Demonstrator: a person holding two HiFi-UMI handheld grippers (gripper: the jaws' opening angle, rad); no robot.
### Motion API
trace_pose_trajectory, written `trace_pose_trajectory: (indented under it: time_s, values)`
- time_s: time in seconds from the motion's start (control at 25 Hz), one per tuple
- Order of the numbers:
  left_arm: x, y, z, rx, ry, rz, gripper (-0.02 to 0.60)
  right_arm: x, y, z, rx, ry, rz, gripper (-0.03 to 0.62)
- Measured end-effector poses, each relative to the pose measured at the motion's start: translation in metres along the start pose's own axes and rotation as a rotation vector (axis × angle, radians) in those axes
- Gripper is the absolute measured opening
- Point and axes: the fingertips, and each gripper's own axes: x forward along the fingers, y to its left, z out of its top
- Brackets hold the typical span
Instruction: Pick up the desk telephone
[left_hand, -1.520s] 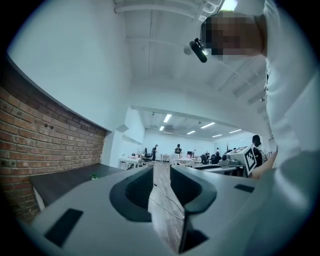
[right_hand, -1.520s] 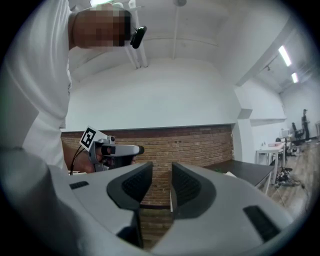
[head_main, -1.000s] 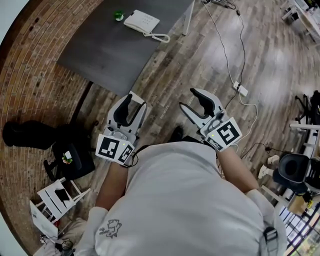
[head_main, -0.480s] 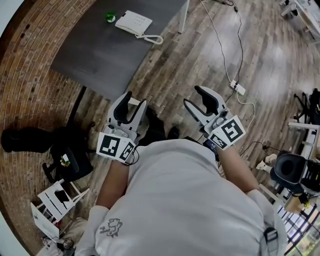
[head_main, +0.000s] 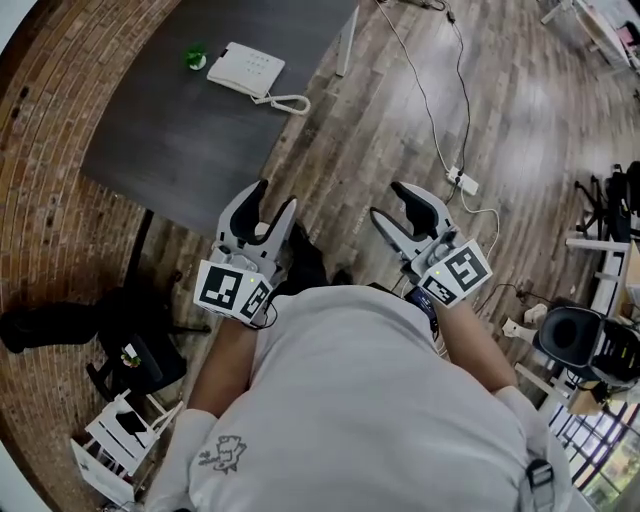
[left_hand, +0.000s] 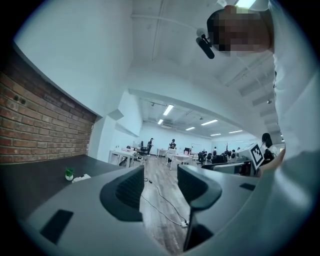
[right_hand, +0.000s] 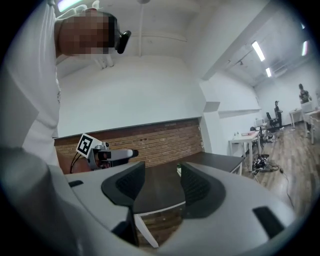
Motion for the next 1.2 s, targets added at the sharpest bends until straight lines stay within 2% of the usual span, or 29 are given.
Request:
trace_pose_trajectory:
  time_s: [0.24, 0.64, 0.88, 1.0, 1.2]
  values:
    - [0.037, 0.067, 0.003, -0.055, 0.027, -0.035, 0.212, 0.077, -0.030, 0.005, -0.011, 0.037, 0.009, 0.222]
    - [0.071, 0.168, 0.029, -0.049, 0.029, -0.052, 0.210, 0.194, -0.051, 0.031, -0.022, 0.022, 0.017, 0.221]
    - [0.078, 0.212, 0.036, -0.055, 0.032, -0.026, 0.210, 0.243, -0.050, 0.040, -0.031, 0.019, 0.049, 0.221]
    - [0.082, 0.223, 0.038, -0.052, 0.029, -0.009, 0.210, 0.257, -0.056, 0.041, 0.000, 0.019, 0.068, 0.221]
    - [0.082, 0.244, 0.039, -0.055, 0.029, 0.057, 0.210, 0.289, -0.060, 0.046, 0.009, 0.022, 0.144, 0.218]
